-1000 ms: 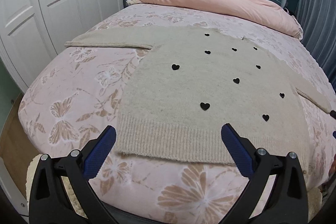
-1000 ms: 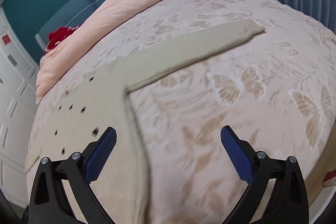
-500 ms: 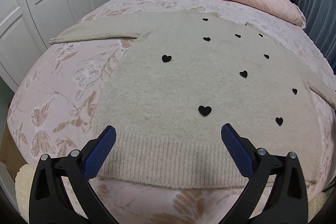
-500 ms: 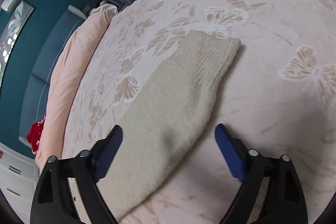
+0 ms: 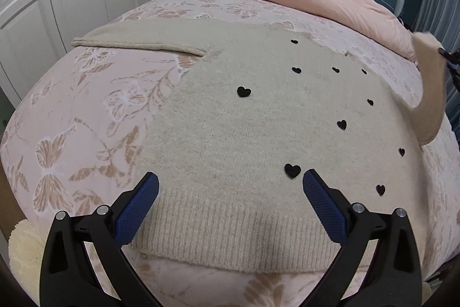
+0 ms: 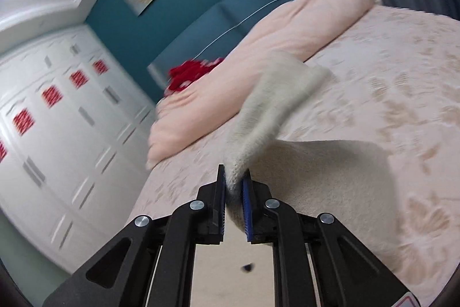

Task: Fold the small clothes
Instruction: 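Fold the held sleeve across the sweater body with the right tool, release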

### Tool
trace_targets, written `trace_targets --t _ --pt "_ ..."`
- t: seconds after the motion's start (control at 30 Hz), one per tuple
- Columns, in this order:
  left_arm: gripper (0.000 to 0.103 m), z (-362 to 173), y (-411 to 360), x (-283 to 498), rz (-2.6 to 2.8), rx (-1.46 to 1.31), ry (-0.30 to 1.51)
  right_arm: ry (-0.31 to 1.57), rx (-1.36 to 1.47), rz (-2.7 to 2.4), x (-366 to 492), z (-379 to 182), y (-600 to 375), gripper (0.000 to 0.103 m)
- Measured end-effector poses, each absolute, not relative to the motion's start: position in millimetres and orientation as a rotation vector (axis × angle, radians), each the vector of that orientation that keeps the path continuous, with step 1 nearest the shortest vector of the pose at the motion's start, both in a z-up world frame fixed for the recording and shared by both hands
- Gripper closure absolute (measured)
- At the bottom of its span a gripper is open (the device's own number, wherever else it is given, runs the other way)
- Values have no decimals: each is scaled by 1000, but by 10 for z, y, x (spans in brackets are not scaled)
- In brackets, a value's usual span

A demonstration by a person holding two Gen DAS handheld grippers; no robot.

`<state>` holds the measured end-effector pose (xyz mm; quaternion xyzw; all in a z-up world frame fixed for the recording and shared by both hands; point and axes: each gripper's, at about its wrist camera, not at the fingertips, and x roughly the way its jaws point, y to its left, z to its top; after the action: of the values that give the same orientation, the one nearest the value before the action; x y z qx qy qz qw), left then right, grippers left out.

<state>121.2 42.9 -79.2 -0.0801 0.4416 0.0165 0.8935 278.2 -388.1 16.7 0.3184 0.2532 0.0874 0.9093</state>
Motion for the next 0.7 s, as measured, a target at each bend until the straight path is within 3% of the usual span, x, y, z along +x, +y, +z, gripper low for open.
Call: trace_targets --t 0.13,0.27,0.37,0.57,0.7 --pt "5 -664 529 1347 13 -224 884 726 523 293 3092 -412 -2723 84" --pt "5 -584 558 1692 -68 -304 883 859 449 272 2991 -886 -2293 75" --pt "5 -633 489 2122 -144 -401 918 820 531 240 2532 -955 -2430 45" --pt "5 -1139 181 3128 -166 -678 1100 814 561 73 1653 -1132 -2900 42" --pt "6 -1481 74 3349 -64 -840 1196 826 613 -4 1338 -1284 -3185 37"
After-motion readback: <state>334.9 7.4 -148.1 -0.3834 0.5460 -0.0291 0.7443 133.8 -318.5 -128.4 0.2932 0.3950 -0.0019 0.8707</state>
